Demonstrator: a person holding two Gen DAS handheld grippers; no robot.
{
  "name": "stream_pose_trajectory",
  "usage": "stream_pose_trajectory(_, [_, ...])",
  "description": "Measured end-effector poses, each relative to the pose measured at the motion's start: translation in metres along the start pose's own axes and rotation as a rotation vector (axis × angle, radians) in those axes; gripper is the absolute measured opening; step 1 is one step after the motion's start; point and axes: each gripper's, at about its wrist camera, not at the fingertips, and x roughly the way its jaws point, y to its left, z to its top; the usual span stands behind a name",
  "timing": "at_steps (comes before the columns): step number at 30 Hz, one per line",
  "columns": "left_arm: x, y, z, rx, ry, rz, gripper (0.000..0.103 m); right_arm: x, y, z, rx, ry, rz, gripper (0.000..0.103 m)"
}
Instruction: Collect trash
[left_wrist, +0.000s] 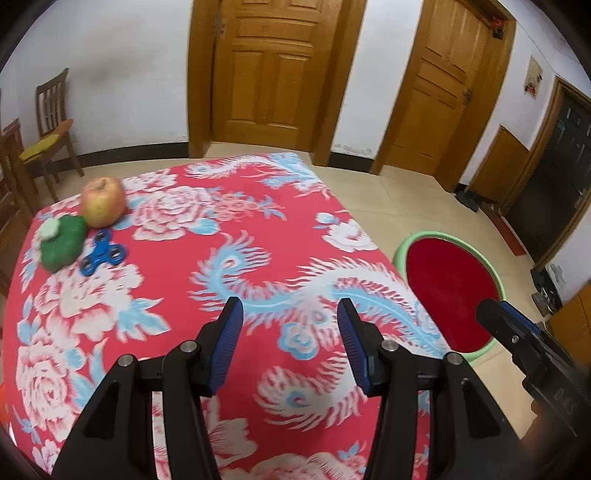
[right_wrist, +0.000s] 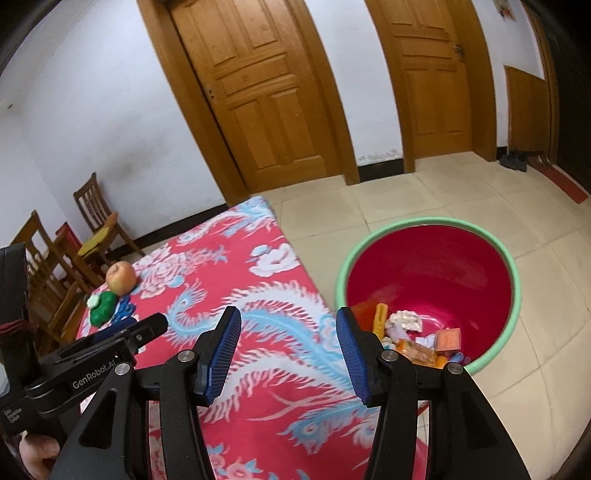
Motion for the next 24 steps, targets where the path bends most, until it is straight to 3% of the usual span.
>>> stream_pose_trajectory(4, [-0.011,0.014,-0.003,-0.023,-0.016,0.030,0.053,-0.002,0.015,-0.005,-0.026,-0.002,0.010,0.063])
stream_pose_trajectory(24, [-0.051,0.042,-0.025,-0.083,-0.071,0.080,0.053,-0.020,0.051,-0.022,-0.107,-0.033,0.041,0.063])
